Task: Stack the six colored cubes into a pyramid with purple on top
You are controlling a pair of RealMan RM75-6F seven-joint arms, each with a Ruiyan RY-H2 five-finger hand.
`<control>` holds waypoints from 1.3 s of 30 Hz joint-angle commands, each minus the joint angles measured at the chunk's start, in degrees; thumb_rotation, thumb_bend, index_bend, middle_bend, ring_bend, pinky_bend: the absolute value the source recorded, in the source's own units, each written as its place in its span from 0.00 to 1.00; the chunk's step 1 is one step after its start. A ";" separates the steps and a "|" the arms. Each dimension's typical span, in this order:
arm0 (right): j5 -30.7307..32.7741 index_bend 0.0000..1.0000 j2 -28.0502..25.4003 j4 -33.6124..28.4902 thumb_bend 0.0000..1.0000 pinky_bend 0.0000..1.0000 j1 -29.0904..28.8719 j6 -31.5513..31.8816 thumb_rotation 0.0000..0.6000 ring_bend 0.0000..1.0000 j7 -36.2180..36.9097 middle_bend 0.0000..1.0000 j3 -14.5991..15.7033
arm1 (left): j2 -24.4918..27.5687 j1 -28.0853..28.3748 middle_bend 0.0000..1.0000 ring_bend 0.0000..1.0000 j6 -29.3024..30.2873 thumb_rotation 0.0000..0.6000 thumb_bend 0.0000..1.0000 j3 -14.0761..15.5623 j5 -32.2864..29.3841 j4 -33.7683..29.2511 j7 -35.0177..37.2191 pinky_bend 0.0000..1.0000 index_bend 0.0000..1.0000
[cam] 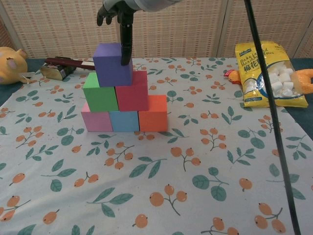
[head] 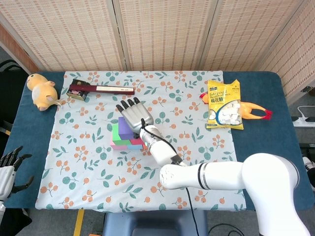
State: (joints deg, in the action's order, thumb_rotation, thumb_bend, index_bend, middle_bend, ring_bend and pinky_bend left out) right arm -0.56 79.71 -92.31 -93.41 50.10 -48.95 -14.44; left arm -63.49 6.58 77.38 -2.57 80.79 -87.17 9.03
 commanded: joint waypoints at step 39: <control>-83.89 0.00 -11.51 6.75 0.04 0.00 78.93 45.39 1.00 0.00 58.95 0.00 21.93 | -6.02 -3.26 0.00 0.00 9.33 1.00 0.33 0.10 0.83 -1.96 -11.60 0.07 0.20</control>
State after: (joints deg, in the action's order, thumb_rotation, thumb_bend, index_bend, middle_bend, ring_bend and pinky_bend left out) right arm -83.48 67.24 -86.26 -15.94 94.42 9.60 7.15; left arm -69.40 3.47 86.59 -2.62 81.47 -88.99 -2.43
